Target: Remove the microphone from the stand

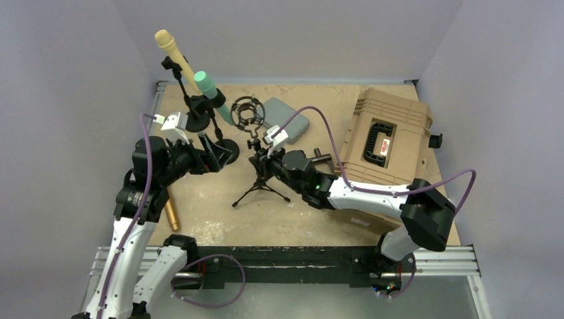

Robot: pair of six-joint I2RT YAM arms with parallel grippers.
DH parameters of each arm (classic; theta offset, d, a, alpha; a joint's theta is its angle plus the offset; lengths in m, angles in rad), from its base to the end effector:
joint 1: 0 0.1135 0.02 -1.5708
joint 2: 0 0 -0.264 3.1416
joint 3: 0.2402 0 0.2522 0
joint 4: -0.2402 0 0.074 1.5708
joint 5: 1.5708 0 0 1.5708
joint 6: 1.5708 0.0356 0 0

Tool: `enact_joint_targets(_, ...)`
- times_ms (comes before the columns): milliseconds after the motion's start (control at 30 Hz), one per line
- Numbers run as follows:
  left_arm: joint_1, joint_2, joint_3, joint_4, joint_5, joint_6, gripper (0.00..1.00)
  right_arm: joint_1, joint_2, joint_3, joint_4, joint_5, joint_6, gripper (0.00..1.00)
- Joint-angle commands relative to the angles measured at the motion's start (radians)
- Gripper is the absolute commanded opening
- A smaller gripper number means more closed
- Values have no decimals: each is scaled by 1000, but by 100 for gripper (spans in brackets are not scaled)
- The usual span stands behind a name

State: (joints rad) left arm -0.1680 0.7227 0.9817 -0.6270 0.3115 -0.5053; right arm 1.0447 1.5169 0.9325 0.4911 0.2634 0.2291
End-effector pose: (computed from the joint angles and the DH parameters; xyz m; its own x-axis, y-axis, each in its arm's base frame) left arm 0.1402 -0.0349 0.3700 -0.5239 -0.3785 -0.7631 0.2143 0.8085 -0.5481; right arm 0.1843 0.2990 0.2819 -0.2056 0.0826 -0.9751 -0.6757 0.7088 0.2025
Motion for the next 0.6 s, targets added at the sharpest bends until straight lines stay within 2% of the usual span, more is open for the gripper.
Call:
enact_joint_targets(0,-10,-24,-53,124,192,16,96,18,15,-14,-213,6,74,32)
enact_joint_targets(67,-14,-25,-68,147,226,7,96,18,-14,-24,-223,-24,58,54)
enact_joint_targets(100,-18,-23,-69,155,243,4,96,18,-30,-31,-227,-41,56,61)
enact_joint_targets(167,-30,-21,-66,158,263,3,96,18,-64,-45,-242,-68,57,65)
enact_joint_targets(333,-51,-41,-35,131,282,21,91,18,-178,-106,-281,-87,84,66)
enact_joint_targets(567,-102,14,2,197,315,-15,89,-2,-279,-122,-336,-123,113,72)
